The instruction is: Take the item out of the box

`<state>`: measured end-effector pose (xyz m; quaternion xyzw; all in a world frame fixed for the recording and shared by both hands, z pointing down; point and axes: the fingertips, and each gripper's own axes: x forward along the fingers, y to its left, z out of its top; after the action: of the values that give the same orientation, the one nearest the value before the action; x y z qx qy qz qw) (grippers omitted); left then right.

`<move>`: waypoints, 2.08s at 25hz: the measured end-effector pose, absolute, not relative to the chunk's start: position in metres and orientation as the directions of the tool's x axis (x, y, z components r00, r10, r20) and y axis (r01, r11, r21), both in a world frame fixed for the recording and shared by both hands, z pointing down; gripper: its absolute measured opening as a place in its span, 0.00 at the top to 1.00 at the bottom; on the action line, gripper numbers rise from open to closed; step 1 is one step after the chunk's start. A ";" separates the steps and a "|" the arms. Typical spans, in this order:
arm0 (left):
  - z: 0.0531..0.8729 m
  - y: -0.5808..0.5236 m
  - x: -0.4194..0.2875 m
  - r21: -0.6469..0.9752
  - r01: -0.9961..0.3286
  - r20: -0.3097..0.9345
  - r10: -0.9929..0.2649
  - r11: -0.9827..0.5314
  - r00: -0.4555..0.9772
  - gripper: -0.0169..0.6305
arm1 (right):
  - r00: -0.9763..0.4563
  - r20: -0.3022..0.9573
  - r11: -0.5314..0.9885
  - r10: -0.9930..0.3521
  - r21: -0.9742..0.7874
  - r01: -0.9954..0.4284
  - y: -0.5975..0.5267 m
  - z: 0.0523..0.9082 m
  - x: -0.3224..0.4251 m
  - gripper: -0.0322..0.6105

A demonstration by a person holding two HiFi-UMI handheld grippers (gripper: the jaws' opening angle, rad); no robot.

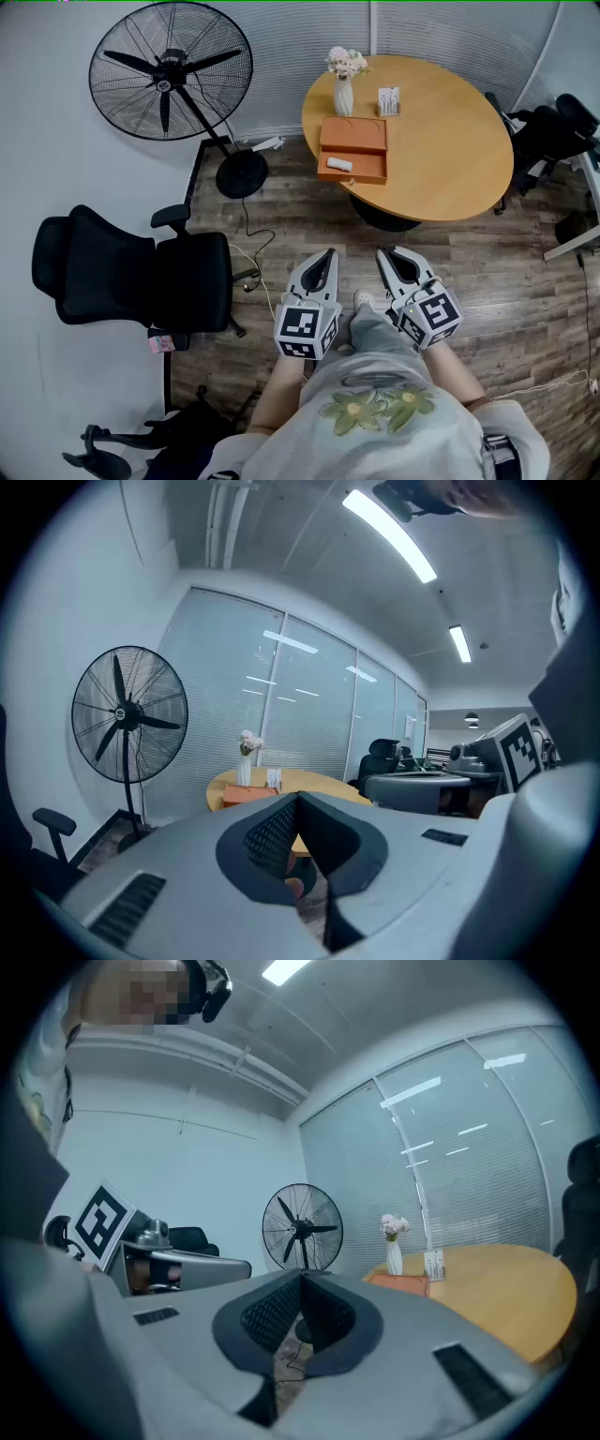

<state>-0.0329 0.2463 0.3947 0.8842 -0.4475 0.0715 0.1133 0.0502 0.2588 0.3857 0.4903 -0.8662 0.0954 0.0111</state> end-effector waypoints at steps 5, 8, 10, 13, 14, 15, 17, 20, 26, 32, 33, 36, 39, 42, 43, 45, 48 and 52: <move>0.393 0.210 -0.021 0.120 -0.806 0.233 -0.773 -0.580 0.591 0.97 | -0.526 0.103 0.509 -0.844 -0.153 -0.847 0.222 0.382 0.058 0.95; 0.391 0.187 -0.012 0.109 -0.801 0.231 -0.769 -0.588 0.596 0.97 | -0.529 0.089 0.515 -0.844 -0.141 -0.846 0.197 0.379 0.064 0.95; 0.391 0.172 -0.006 0.106 -0.802 0.231 -0.770 -0.587 0.595 0.97 | -0.530 0.084 0.516 -0.844 -0.141 -0.845 0.182 0.379 0.069 0.95; 0.391 0.148 0.003 0.113 -0.805 0.231 -0.773 -0.582 0.591 0.97 | -0.532 0.084 0.519 -0.843 -0.140 -0.843 0.159 0.380 0.078 0.94; 0.392 0.140 0.006 0.115 -0.808 0.229 -0.776 -0.578 0.588 0.97 | -0.533 0.084 0.520 -0.842 -0.139 -0.843 0.150 0.380 0.082 0.94; 0.393 0.132 0.008 0.117 -0.811 0.228 -0.779 -0.574 0.584 0.97 | -0.536 0.084 0.523 -0.840 -0.138 -0.841 0.142 0.381 0.085 0.94; 0.397 0.119 0.014 0.119 -0.818 0.232 -0.786 -0.563 0.574 0.97 | -0.545 0.086 0.531 -0.834 -0.138 -0.836 0.129 0.384 0.090 0.94; 0.405 0.103 0.023 0.113 -0.830 0.242 -0.795 -0.546 0.556 0.97 | -0.563 0.094 0.550 -0.821 -0.134 -0.825 0.116 0.391 0.099 0.94; 0.413 0.087 0.035 0.115 -0.846 0.252 -0.809 -0.521 0.532 0.97 | -0.586 0.106 0.572 -0.804 -0.132 -0.809 0.092 0.403 0.113 0.94; 0.417 0.069 0.037 0.114 -0.855 0.275 -0.811 -0.505 0.516 0.97 | -0.609 0.099 0.594 -0.787 -0.146 -0.791 0.072 0.404 0.116 0.94; 0.417 0.065 0.037 0.112 -0.857 0.276 -0.812 -0.504 0.514 0.97 | -0.610 0.097 0.595 -0.787 -0.146 -0.791 0.067 0.403 0.116 0.94; 0.417 0.050 0.034 0.112 -0.861 0.278 -0.816 -0.496 0.507 0.97 | -0.616 0.095 0.603 -0.782 -0.135 -0.787 0.053 0.402 0.115 0.94; 0.418 0.034 0.033 0.116 -0.862 0.277 -0.817 -0.494 0.506 0.97 | -0.623 0.092 0.612 -0.777 -0.124 -0.781 0.037 0.401 0.114 0.94; 0.418 0.020 0.030 0.123 -0.858 0.281 -0.812 -0.498 0.512 0.97 | -0.623 0.095 0.612 -0.777 -0.119 -0.782 0.022 0.398 0.112 0.94; 0.418 0.015 0.029 0.123 -0.858 0.282 -0.811 -0.499 0.512 0.97 | -0.624 0.097 0.614 -0.775 -0.116 -0.781 0.017 0.397 0.111 0.94; 0.416 0.005 0.026 0.123 -0.859 0.281 -0.812 -0.498 0.511 0.97 | -0.626 0.102 0.618 -0.773 -0.102 -0.779 0.006 0.395 0.109 0.94; 0.419 -0.009 0.022 0.134 -0.862 0.280 -0.816 -0.489 0.507 0.97 | -0.627 0.110 0.620 -0.772 -0.090 -0.779 -0.009 0.397 0.107 0.94; 0.425 -0.025 0.013 0.138 -0.864 0.288 -0.815 -0.484 0.503 0.97 | -0.630 0.119 0.625 -0.768 -0.082 -0.777 -0.027 0.401 0.099 0.94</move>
<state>0.0126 -0.0254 0.4249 0.8565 -0.4900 0.0920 0.1333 0.0987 -0.0270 0.4014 0.4286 -0.9006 0.0627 0.0361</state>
